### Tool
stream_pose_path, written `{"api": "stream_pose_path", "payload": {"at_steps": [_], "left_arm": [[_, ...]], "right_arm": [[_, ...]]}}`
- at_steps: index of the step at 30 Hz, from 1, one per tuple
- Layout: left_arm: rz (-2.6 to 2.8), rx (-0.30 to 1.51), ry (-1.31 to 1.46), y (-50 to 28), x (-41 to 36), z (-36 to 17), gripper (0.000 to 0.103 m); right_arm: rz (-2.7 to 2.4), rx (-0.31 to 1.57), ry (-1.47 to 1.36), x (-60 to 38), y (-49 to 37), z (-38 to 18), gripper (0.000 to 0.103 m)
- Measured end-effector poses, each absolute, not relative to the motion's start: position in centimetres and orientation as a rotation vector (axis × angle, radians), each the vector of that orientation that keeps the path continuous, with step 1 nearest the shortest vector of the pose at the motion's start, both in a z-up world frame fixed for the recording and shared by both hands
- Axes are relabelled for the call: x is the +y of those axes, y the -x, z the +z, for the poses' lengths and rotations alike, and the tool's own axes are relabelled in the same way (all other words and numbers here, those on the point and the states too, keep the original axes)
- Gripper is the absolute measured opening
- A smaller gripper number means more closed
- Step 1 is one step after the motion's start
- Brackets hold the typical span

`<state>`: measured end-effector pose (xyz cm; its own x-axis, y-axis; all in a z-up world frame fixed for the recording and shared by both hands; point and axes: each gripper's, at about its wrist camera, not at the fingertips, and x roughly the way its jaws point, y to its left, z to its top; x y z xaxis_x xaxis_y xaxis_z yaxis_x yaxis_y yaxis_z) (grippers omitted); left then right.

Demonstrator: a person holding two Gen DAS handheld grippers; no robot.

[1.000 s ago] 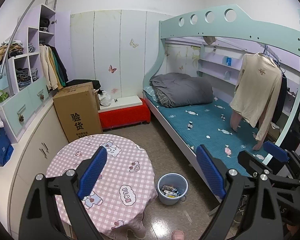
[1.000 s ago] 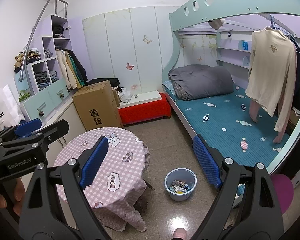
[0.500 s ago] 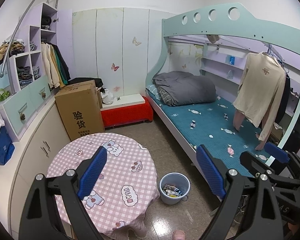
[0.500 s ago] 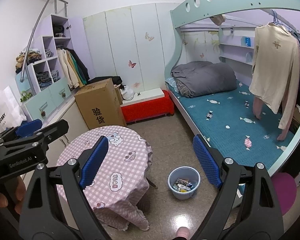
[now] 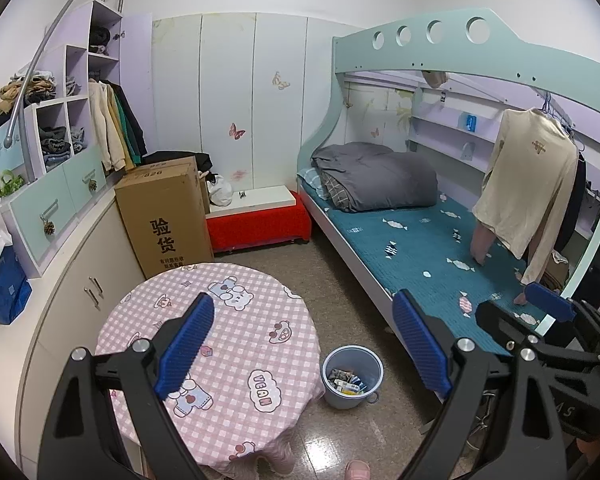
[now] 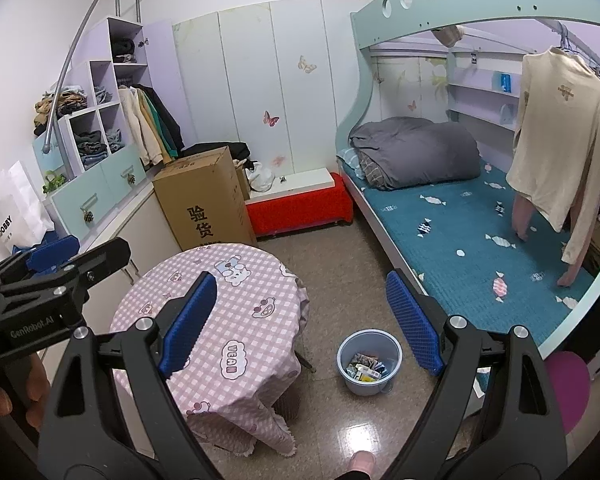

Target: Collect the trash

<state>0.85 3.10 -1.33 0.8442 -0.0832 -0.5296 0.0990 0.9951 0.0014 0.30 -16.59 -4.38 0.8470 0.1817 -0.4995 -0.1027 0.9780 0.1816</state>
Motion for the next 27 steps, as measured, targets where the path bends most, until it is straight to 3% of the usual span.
{"api": "stream_pose_path", "payload": {"at_steps": [27], "left_arm": [[-0.108,0.581,-0.018,-1.76,3.56,-1.62,0.089]], "right_arm": [[0.133,0.545,-0.164,-16.57,-0.78,-4.35,0.085]]}}
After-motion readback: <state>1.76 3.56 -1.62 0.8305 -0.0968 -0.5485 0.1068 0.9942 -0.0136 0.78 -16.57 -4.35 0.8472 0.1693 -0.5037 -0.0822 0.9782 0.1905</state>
